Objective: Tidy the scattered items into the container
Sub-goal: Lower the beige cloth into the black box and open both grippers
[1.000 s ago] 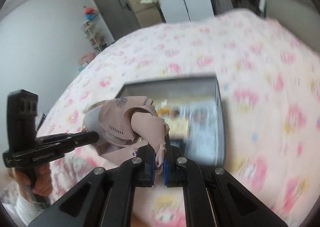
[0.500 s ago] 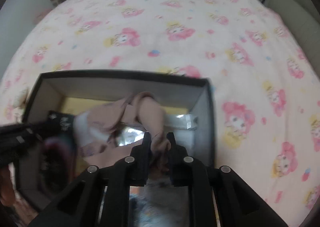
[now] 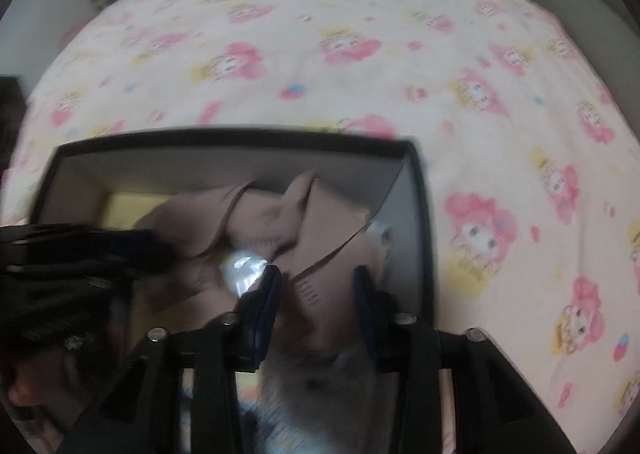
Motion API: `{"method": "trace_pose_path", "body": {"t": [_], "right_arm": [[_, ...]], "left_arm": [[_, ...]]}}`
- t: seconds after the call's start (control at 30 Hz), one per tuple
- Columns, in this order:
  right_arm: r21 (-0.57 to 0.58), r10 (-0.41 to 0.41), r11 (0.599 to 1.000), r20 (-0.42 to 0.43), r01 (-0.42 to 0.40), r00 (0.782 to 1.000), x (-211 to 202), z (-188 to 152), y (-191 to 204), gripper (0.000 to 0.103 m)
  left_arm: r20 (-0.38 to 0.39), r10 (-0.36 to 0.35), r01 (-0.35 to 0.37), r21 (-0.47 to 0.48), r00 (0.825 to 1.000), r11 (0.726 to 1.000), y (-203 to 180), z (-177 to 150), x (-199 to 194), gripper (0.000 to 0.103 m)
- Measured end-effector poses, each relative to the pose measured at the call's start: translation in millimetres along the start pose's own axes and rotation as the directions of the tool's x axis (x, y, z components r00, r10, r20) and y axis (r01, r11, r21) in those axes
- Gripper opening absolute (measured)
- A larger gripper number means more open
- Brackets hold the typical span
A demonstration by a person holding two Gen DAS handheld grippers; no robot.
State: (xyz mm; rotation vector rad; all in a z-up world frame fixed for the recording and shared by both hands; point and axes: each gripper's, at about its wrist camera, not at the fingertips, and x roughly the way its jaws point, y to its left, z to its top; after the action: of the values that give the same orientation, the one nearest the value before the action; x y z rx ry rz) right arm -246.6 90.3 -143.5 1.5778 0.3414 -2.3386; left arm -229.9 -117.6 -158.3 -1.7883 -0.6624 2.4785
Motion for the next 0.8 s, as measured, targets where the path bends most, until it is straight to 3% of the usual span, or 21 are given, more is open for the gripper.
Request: {"method": "trace_pose_path", "body": {"t": [0.1,0.17,0.23,0.3,0.37,0.4,0.5,0.6,0.67,0.8], "right_arm": [[-0.021,0.024,1.0,0.01,-0.024,1.0,-3,6,9,0.03],[-0.021,0.075,0.997,0.071,-0.073,0.995,-18,4,15,0.03],[-0.034,0.038,0.999,0.068,-0.035,0.997,-20,2,21,0.03],[-0.019,0.013,1.0,-0.008,-0.013,1.0,-3,2,22,0.03],[0.042,0.04,0.998,-0.098,-0.036,0.994,18,1,15,0.03],[0.068,0.052,0.997,-0.104,-0.045,0.993,21,1,11,0.03],[0.078,0.066,0.995,-0.091,-0.059,0.994,16,4,11,0.03],[0.052,0.025,0.998,-0.053,-0.022,0.998,0,3,16,0.03],[0.047,0.025,0.999,-0.011,-0.024,1.0,-19,-1,21,0.031],[0.08,0.011,0.997,0.073,-0.017,0.997,-65,-15,21,0.051]], "left_arm": [[0.022,-0.096,0.096,-0.025,0.995,0.995,15,0,-10,0.022],[-0.005,-0.168,0.168,-0.009,0.986,0.986,16,-5,-9,0.022],[-0.048,-0.221,0.222,0.015,0.974,0.975,11,-11,-4,0.024],[-0.079,-0.194,0.198,0.051,0.978,0.979,1,-16,2,0.025],[-0.094,-0.129,0.136,0.079,0.987,0.987,-10,-20,11,0.025],[-0.103,-0.118,0.126,0.077,0.988,0.989,-12,-20,16,0.025],[-0.102,-0.13,0.136,0.05,0.986,0.99,-9,-13,20,0.025],[-0.073,-0.14,0.143,0.033,0.987,0.989,-6,-9,19,0.025],[-0.055,-0.153,0.155,0.045,0.987,0.987,-8,-9,13,0.03],[0.057,-0.189,0.182,0.114,0.98,0.977,-21,-29,-27,0.042]]}}
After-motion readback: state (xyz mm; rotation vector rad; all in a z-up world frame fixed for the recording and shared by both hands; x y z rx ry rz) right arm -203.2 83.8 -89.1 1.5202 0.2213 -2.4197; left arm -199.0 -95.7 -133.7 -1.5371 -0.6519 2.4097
